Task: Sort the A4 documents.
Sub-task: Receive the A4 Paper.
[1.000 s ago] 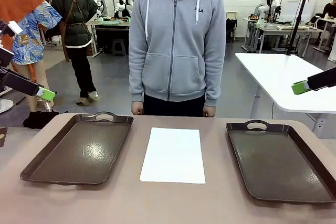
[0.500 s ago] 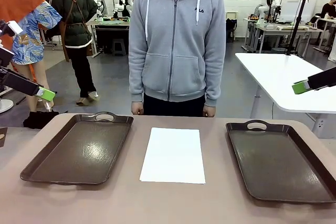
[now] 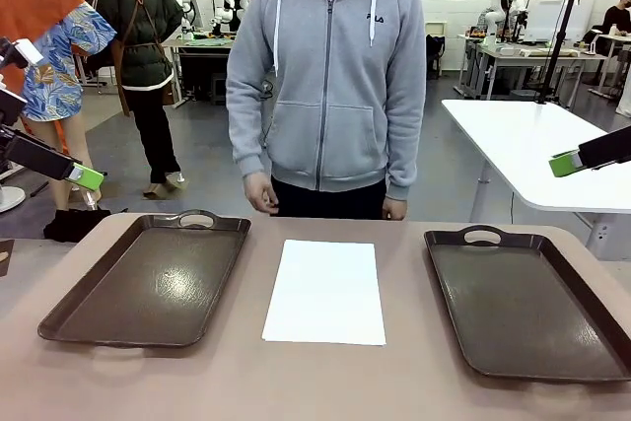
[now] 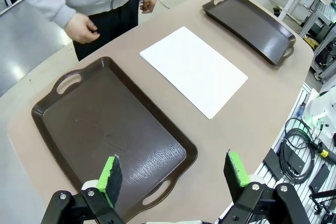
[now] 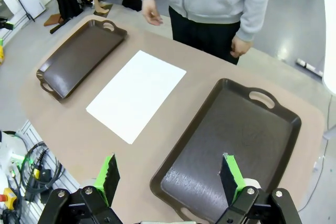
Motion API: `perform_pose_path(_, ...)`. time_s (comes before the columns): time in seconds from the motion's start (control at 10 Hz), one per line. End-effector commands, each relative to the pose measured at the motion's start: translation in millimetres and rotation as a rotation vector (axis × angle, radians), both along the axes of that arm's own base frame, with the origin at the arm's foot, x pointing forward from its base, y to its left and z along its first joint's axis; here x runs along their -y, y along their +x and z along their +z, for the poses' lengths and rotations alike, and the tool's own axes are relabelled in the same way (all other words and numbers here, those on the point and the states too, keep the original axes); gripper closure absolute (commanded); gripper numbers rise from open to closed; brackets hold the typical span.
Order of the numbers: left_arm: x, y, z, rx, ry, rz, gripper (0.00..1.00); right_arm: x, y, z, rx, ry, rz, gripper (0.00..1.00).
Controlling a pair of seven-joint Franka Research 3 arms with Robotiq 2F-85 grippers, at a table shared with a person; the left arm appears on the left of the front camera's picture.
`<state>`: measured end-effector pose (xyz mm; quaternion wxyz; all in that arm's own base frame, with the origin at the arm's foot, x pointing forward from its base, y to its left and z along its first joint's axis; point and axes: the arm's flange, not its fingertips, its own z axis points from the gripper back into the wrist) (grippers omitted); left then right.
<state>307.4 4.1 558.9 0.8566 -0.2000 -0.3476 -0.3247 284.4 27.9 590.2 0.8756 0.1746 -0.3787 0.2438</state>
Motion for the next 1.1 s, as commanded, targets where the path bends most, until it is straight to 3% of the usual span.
perform_pose_path(0.0,-0.2,0.5,-0.7,-0.002,-0.011,-0.008,0.0,0.1,1.2,-1.3,-0.003,0.005,0.012,0.0)
perform_pose_path(1.0,-0.2,0.5,-0.7,-0.002,-0.011,-0.008,0.0,0.1,1.2,-1.3,-0.003,0.005,0.012,0.0)
